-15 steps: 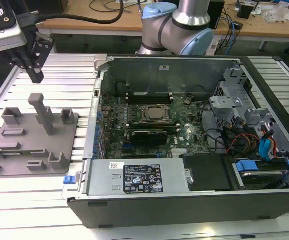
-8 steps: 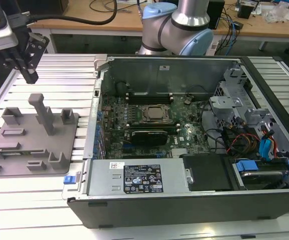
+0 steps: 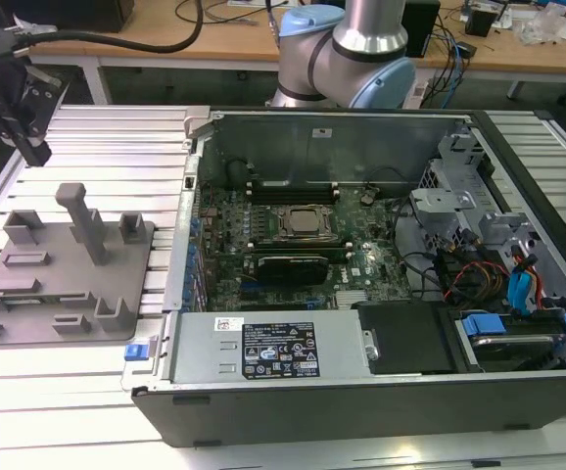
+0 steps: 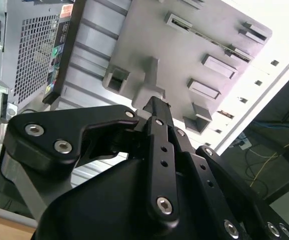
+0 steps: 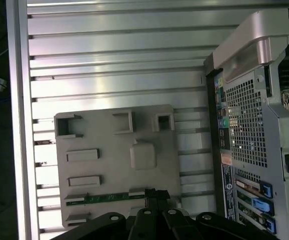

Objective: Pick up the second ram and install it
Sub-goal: 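Reach for the second ram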

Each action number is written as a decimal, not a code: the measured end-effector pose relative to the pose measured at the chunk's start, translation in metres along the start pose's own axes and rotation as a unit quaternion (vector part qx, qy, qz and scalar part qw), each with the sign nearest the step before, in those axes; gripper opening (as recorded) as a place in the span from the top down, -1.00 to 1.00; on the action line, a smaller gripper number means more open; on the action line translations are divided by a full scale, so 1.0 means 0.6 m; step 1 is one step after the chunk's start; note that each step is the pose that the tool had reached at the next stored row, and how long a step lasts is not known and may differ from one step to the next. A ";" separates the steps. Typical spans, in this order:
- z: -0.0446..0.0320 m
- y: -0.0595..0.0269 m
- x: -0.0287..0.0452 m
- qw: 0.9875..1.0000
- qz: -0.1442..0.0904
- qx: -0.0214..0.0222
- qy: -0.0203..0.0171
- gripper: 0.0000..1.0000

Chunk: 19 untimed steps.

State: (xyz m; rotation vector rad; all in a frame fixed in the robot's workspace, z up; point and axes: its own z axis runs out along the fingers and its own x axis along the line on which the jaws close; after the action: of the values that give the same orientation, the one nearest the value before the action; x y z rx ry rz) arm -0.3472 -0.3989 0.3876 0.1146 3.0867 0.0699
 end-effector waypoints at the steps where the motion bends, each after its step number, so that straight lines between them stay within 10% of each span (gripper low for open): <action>1: 0.000 0.000 0.005 1.000 0.000 0.000 0.000 0.84; 19: 0.030 -0.015 0.077 1.000 0.000 0.000 0.000 0.84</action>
State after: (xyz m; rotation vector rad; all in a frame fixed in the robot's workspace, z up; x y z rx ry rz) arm -0.3931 -0.4039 0.3671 0.1146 3.0868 0.0697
